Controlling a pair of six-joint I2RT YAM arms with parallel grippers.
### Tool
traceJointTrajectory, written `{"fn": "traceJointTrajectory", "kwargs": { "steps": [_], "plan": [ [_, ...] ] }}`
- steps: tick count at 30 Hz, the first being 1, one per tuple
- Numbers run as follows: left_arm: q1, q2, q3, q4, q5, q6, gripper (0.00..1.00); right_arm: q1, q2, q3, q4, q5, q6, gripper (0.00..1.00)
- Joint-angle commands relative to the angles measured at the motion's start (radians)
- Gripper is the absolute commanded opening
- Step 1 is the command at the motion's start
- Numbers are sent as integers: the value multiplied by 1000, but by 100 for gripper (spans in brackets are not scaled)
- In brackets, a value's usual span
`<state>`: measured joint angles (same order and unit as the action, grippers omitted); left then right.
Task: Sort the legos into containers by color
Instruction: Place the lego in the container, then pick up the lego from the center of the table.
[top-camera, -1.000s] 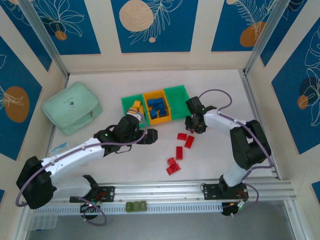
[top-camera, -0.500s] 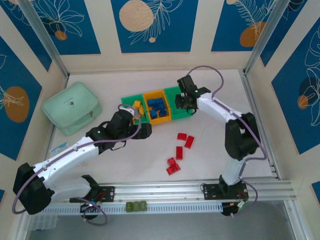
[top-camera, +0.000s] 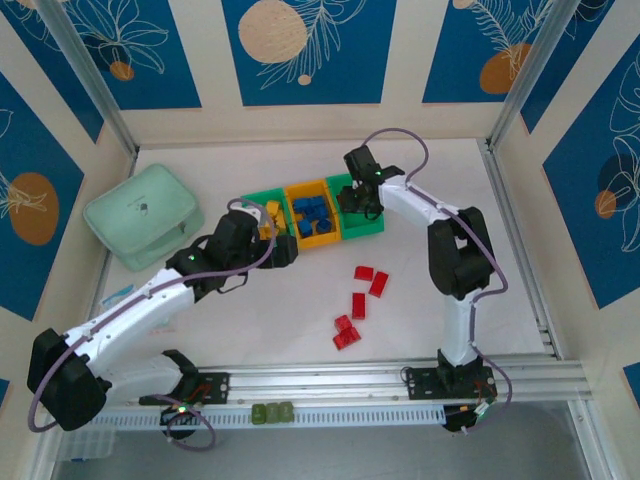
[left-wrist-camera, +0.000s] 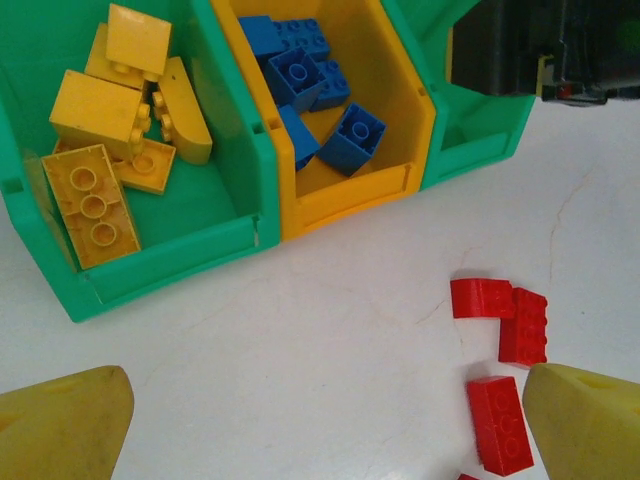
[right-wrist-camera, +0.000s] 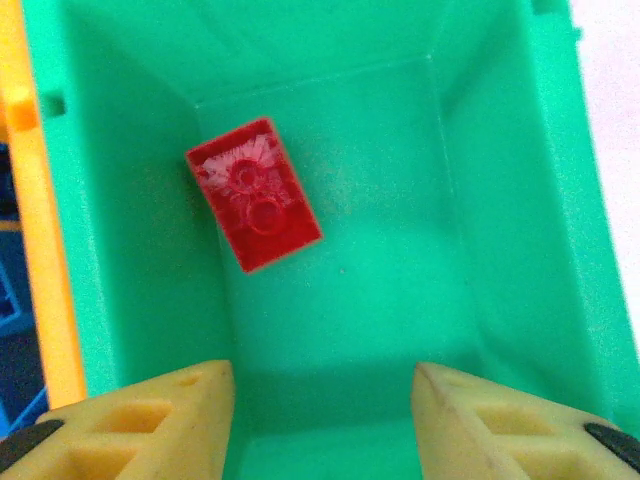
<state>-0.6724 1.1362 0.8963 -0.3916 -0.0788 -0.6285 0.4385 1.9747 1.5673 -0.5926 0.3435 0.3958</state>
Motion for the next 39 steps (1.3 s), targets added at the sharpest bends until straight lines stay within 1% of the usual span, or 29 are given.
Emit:
{"fn": "traceJointTrajectory", "kwargs": {
  "steps": [1,6,9,12,16,20,23,25,29,34,37,39],
  "plan": [
    [8,11,36,-40,23,15,99,0,-137,-55,-8,-9,4,52],
    [-3,-6,14,-16,50,-3,99,0,-288,-190,-23,-34,27,54],
    [-14,-19,0,-3,59,-21,99,3,-346,-255,-70,-41,51,56],
    [-41,-28,-16,24,60,-43,99,11,-408,-321,-127,-35,98,58],
    [-85,-32,-43,50,57,-60,99,30,-513,-460,-116,-59,164,64],
    [-122,-25,-77,95,72,-88,99,49,-555,-548,-149,-46,244,68],
    [-152,-13,-88,111,73,-92,99,64,-587,-626,-125,-50,291,72],
    [-168,-7,-99,128,68,-95,99,73,-591,-661,-105,-66,315,74],
    [-181,17,-107,158,79,-117,99,118,-573,-691,-103,-40,376,76],
    [-190,52,-85,151,79,-117,99,131,-525,-726,-36,-92,399,76],
    [-190,60,-69,143,75,-107,99,137,-482,-714,-53,-53,409,74],
    [-191,60,-62,140,66,-102,99,134,-473,-729,-23,-53,406,71]
  ]
}}
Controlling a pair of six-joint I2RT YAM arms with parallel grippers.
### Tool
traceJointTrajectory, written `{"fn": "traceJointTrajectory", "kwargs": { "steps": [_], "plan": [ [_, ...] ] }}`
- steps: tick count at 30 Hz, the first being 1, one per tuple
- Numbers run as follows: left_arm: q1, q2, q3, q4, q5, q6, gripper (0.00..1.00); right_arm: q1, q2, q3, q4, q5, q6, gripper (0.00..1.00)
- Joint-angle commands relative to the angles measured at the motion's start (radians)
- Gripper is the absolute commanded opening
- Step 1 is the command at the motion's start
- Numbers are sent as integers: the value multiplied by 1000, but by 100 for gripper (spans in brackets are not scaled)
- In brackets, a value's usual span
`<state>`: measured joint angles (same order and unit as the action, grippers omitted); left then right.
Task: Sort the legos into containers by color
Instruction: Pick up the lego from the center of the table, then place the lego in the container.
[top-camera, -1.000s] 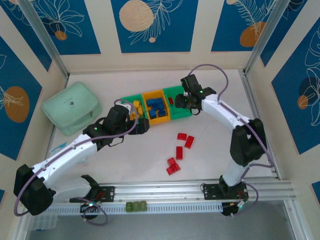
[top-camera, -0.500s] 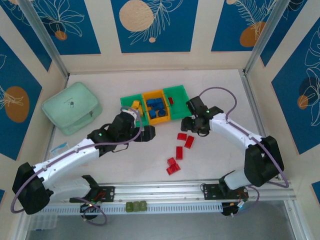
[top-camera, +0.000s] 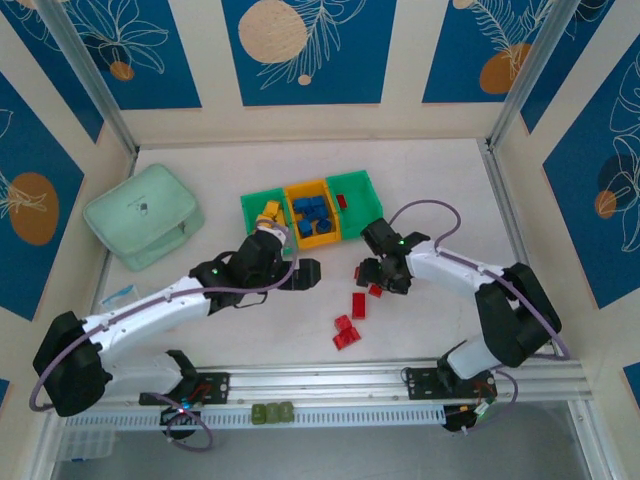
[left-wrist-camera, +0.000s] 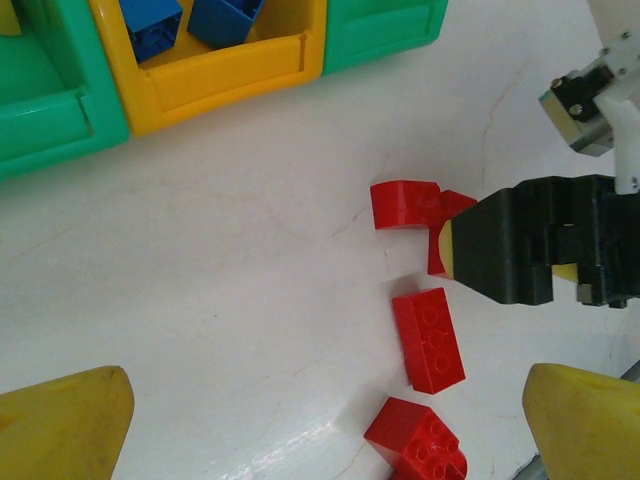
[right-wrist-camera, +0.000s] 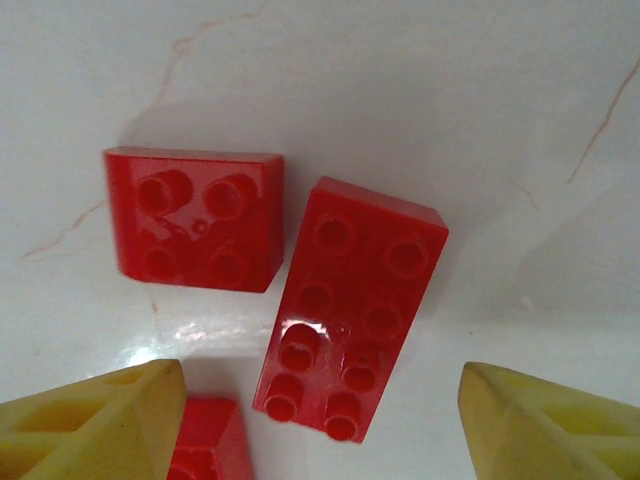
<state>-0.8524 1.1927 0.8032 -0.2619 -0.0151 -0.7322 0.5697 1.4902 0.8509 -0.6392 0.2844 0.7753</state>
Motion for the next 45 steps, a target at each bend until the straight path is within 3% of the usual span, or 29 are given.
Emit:
{"fn": "traceJointTrajectory", "kwargs": {
  "steps": [1,18,22,25,31,39,45],
  "plan": [
    [-11,4,33,8,-1,2,99,-1,16,-18,35,-6,25,70],
    [-12,42,57,6,9,11,99,-27,12,-43,-2,18,19,44],
    [-11,41,53,12,11,11,99,-21,22,-50,20,18,6,44],
    [-11,32,49,9,6,9,99,-16,28,-36,15,21,-7,37],
    [-12,11,71,-29,-14,37,99,-11,-46,-5,-30,70,-41,35],
    [-2,4,85,-21,-36,61,100,-43,-82,135,-60,126,-162,34],
    [31,-8,114,-40,-45,75,99,-73,83,341,-25,113,-269,34]
  ]
}}
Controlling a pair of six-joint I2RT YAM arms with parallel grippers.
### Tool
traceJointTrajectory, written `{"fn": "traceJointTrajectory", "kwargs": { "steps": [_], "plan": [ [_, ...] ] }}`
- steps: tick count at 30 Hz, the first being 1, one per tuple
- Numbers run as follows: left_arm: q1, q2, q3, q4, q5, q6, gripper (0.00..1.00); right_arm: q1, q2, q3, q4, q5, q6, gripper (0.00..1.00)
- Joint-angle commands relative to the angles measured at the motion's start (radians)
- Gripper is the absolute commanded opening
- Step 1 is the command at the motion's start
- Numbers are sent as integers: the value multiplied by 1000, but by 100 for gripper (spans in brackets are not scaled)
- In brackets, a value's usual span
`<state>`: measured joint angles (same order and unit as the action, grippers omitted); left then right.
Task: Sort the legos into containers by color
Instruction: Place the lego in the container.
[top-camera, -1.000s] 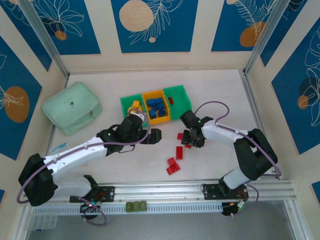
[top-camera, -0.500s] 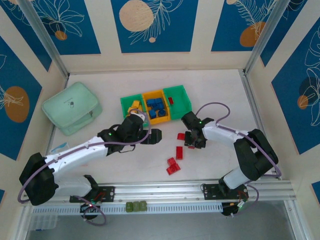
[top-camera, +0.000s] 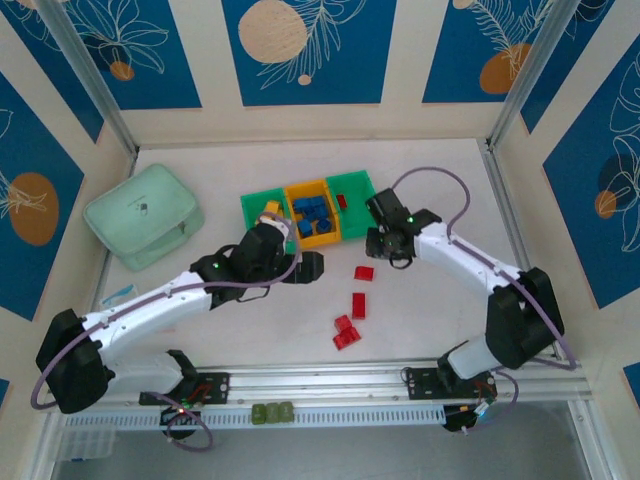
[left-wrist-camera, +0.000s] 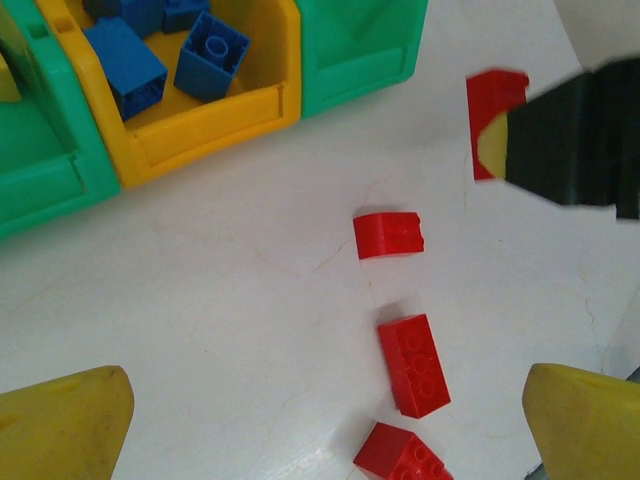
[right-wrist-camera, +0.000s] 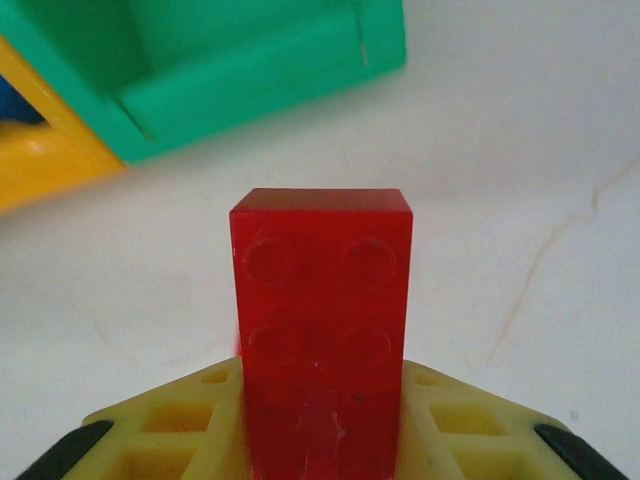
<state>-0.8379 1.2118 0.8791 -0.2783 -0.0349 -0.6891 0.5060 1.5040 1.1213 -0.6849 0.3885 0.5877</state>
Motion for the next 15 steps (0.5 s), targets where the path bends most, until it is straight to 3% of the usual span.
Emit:
{"fn": "traceJointTrajectory", "kwargs": {
  "steps": [1,10,15],
  "plan": [
    [23,-28,41,-25,-25,34,99,-16,104,102,36,1,-97,34],
    [81,-65,15,-38,-31,25,99,-74,450,457,18,-46,-167,35],
    [116,-79,3,-50,-22,17,99,-95,562,587,-11,-81,-173,45]
  ]
}}
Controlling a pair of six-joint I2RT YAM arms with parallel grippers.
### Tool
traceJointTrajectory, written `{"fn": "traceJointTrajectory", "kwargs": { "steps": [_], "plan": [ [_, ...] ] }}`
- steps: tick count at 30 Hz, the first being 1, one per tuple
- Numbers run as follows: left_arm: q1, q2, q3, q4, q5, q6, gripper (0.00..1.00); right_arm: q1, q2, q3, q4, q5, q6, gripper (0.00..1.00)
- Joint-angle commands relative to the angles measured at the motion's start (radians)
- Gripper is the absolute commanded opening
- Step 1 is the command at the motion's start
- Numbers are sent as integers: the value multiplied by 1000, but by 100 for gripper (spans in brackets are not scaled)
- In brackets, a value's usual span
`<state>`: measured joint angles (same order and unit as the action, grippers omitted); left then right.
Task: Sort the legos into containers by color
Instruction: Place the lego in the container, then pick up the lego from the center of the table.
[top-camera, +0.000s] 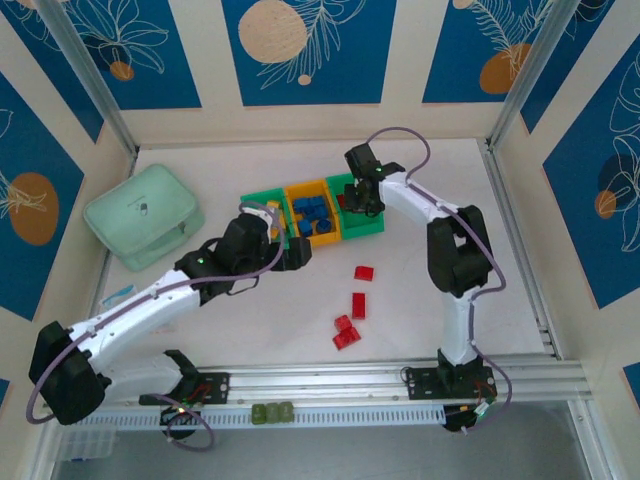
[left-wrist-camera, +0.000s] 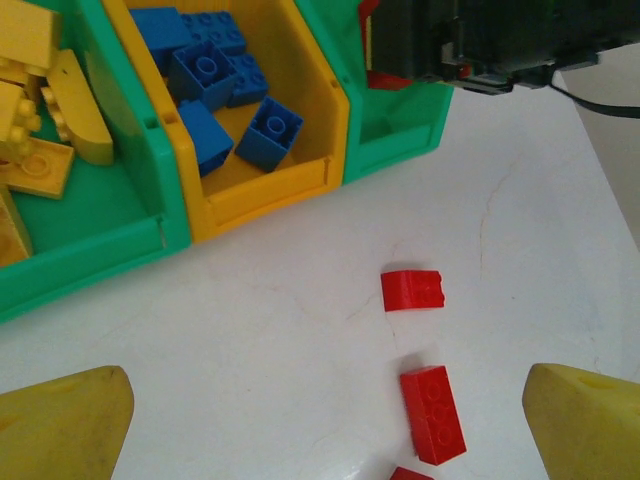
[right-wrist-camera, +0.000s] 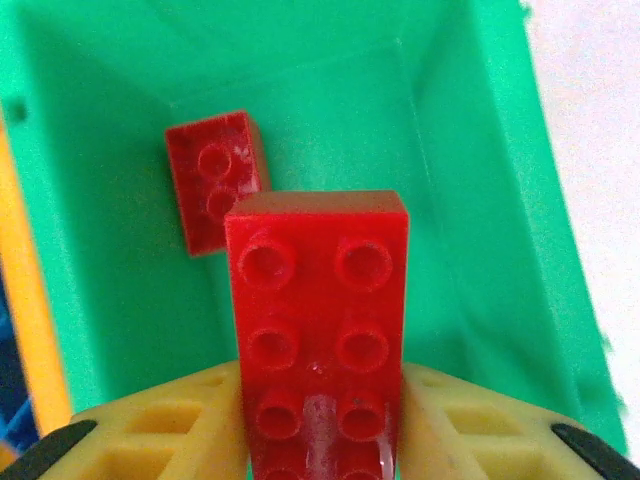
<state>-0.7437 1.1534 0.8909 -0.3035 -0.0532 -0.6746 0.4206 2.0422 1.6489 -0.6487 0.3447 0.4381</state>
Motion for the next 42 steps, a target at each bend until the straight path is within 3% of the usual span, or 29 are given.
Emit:
{"fn": "traceJointTrajectory", "kwargs": {
  "steps": [1,9,26,35,42],
  "plan": [
    [25,-23,-7,-34,-5,3,99,-11,31,71,-51,-36,-26,48],
    [33,-17,-11,-40,-11,-3,99,-13,-53,30,-44,-67,-32,55],
    [-15,-18,-26,-4,35,-30,99,-1,-432,-426,-47,-70,89,66],
    [-77,1,-64,59,33,-72,99,60,-457,-590,12,-54,192,75],
    [-105,19,-75,83,12,-90,99,139,-406,-600,34,-58,232,78]
  ]
}}
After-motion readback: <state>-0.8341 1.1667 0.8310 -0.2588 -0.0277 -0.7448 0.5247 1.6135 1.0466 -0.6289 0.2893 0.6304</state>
